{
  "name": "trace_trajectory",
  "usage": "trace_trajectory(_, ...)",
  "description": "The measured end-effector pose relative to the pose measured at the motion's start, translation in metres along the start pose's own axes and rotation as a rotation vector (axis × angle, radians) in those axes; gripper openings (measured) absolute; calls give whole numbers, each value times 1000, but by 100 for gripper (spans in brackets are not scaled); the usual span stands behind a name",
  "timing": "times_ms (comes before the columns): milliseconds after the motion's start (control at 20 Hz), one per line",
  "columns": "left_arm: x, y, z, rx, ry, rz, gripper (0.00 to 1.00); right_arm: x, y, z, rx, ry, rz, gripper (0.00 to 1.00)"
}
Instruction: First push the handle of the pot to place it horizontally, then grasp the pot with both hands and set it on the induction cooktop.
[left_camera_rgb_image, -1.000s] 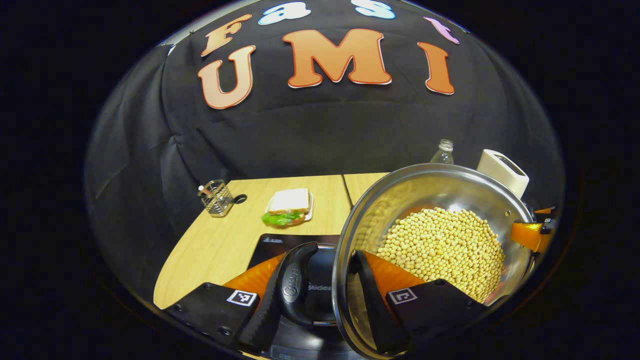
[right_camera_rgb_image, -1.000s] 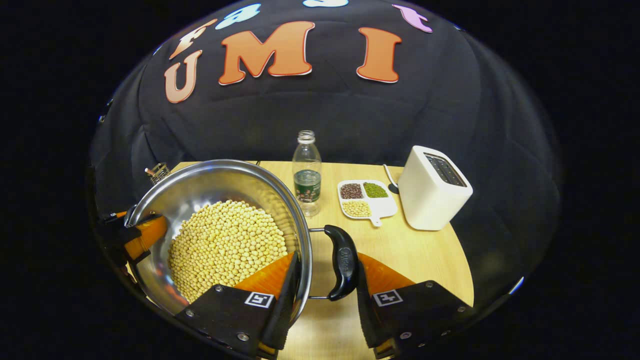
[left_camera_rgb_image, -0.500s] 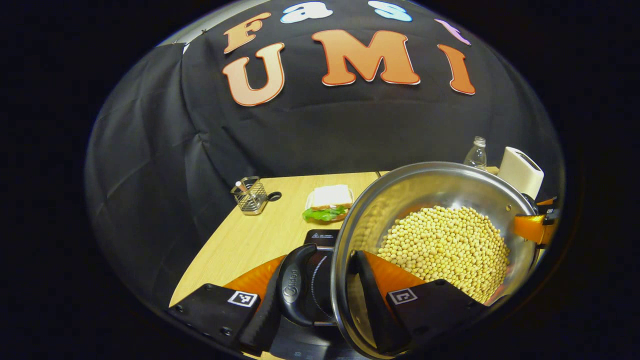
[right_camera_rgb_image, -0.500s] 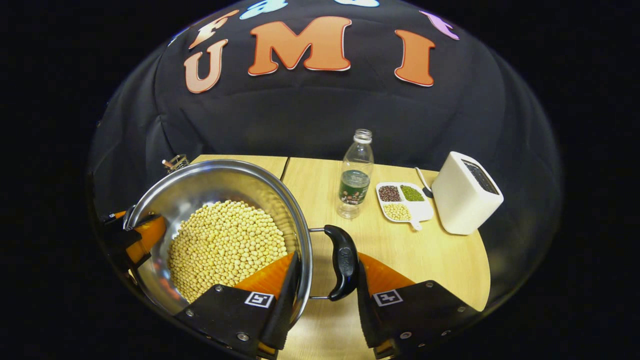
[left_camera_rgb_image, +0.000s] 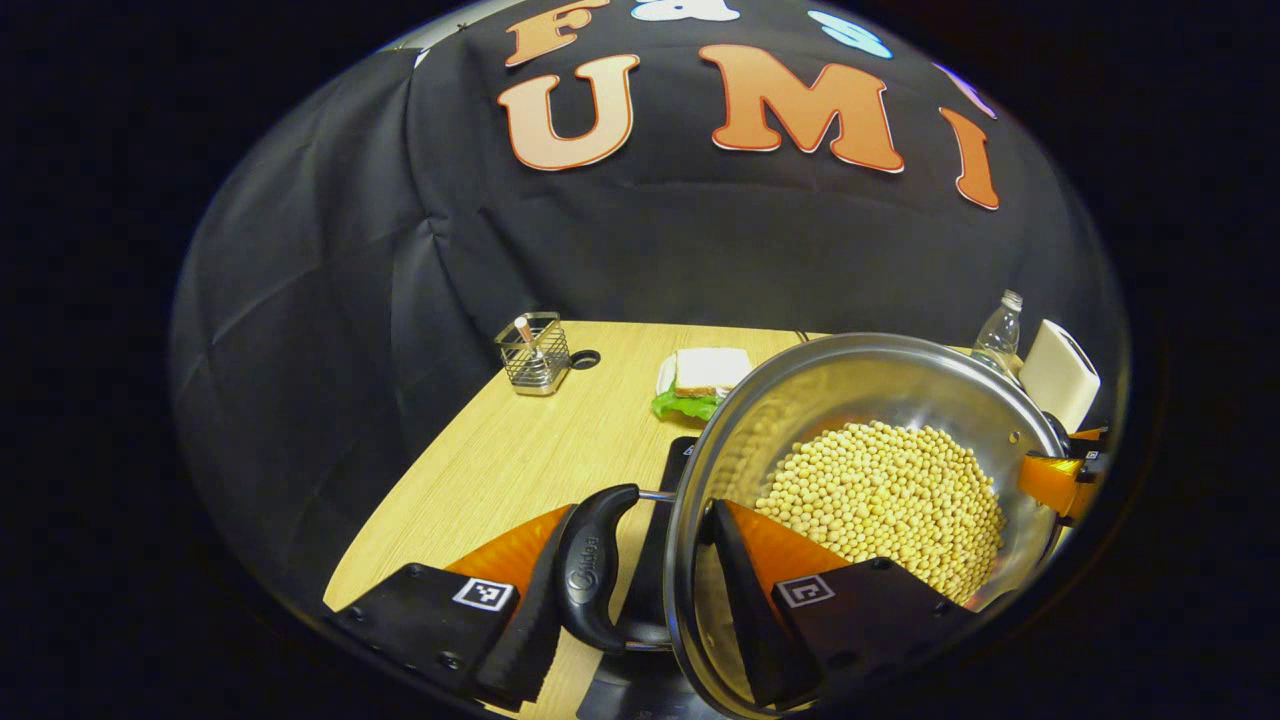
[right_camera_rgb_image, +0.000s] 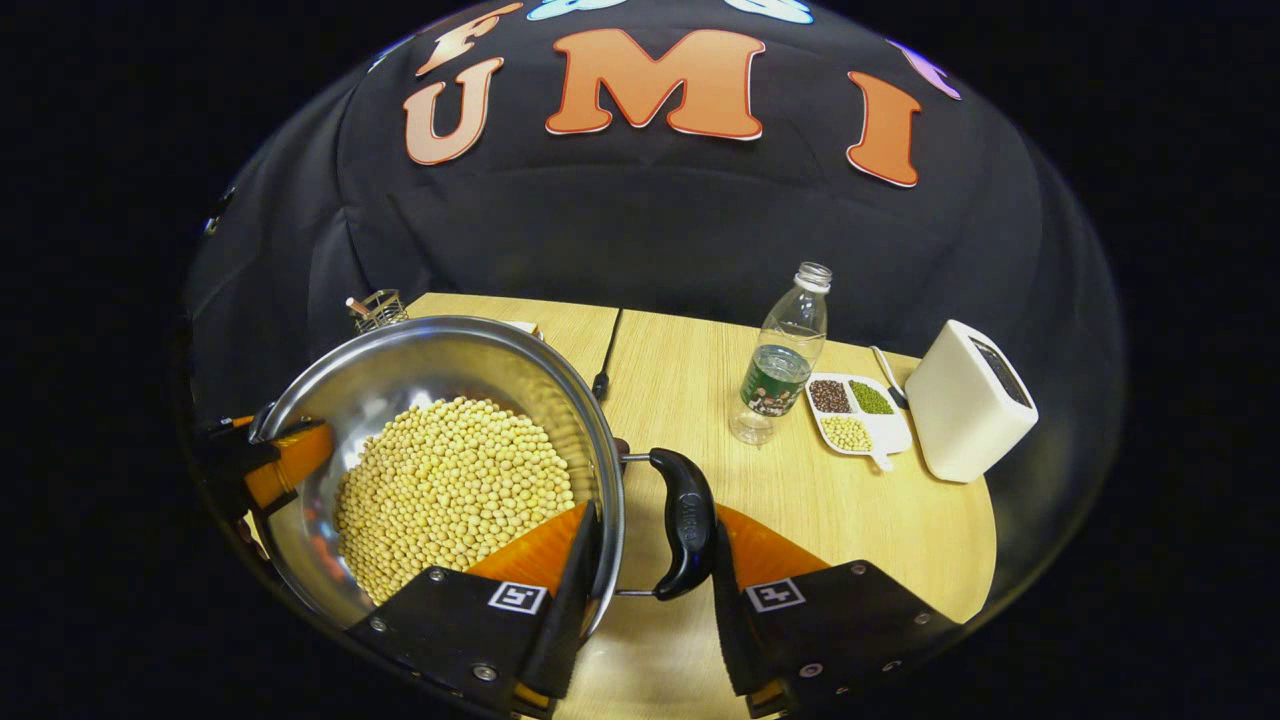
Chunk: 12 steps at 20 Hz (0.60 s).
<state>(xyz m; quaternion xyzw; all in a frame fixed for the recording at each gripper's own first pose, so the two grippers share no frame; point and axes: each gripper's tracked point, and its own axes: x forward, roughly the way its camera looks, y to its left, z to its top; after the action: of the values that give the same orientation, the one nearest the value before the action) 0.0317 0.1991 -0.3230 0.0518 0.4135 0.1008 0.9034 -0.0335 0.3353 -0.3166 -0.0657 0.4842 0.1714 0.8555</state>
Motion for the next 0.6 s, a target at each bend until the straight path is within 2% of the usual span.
trace_trajectory(100, 10, 4, -5, -1, 13, -1, 81, 8, 4, -5, -6, 17, -2, 58)
trace_trajectory(150, 15, 4, -9, -2, 21, -3, 77, 11, 6, -6, -9, 22, -5, 58)
trace_trajectory(200, 20, 5, -13, -3, 31, -6, 81, 14, 8, -10, -8, 30, -5, 58)
trace_trajectory(550, 43, -1, -19, -4, 70, -29, 81, 28, 16, -24, -19, 68, -22, 58)
trace_trajectory(600, 47, -3, -17, -3, 74, -35, 77, 29, 15, -26, -17, 74, -24, 58)
